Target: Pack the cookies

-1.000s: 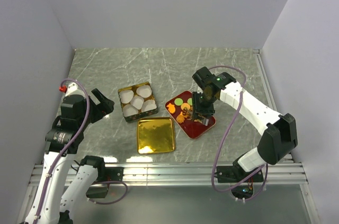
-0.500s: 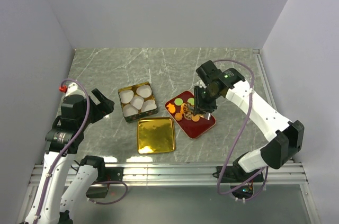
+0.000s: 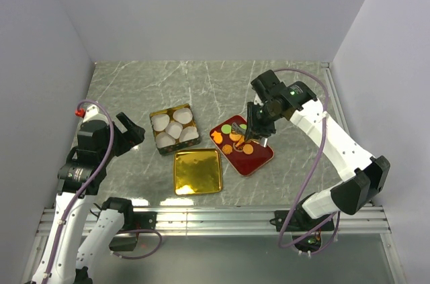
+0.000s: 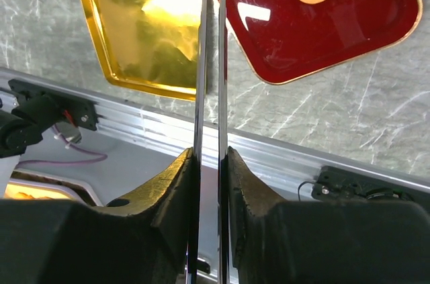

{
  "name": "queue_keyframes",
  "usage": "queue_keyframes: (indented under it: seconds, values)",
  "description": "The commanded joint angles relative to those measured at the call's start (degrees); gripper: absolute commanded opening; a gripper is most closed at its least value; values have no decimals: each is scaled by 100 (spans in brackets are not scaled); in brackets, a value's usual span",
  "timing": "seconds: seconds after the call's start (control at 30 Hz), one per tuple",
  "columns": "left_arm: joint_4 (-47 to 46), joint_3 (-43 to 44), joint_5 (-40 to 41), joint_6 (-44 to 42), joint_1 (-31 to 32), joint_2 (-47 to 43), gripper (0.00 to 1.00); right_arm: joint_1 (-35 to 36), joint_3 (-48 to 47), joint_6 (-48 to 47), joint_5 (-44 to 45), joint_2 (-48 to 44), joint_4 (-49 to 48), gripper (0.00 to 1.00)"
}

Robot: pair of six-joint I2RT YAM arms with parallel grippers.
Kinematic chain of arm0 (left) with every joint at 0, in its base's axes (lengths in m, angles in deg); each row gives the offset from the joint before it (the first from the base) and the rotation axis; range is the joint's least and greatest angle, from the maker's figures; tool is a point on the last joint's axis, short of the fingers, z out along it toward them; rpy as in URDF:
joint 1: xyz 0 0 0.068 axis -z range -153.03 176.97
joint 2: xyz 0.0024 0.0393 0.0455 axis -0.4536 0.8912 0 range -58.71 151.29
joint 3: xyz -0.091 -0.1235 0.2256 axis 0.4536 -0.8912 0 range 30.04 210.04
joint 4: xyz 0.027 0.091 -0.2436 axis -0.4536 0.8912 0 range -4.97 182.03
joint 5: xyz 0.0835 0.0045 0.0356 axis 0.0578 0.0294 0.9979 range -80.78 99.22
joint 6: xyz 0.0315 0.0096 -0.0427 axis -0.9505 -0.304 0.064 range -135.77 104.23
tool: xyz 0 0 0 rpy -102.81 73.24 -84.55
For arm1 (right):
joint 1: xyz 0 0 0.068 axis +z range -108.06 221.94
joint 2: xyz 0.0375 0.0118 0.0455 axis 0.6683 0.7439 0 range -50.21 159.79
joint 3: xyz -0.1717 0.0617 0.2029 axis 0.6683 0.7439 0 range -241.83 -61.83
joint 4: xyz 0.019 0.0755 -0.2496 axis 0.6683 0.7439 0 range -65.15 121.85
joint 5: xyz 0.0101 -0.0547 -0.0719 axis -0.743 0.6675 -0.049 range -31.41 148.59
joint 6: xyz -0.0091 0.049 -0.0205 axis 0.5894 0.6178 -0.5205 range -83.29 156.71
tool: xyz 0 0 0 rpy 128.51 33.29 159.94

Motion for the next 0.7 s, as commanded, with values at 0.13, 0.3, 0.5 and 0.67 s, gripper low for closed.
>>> queue_keyframes:
  seconds: [0.13, 0.3, 0.5, 0.67]
  values:
    - [-238, -9, -84, -3, 21, -82, 92, 43, -43, -59, 478, -131, 164, 53]
    - [-247, -9, -102, -12, 21, -99, 92, 43, 449, 11, 707, -236, 112, 64]
    - [-247, -9, -128, -21, 21, -90, 92, 25, 923, 82, 865, -325, -11, 67]
    - [-238, -9, -137, -29, 38, -90, 92, 25, 1134, 99, 901, -193, -213, 67]
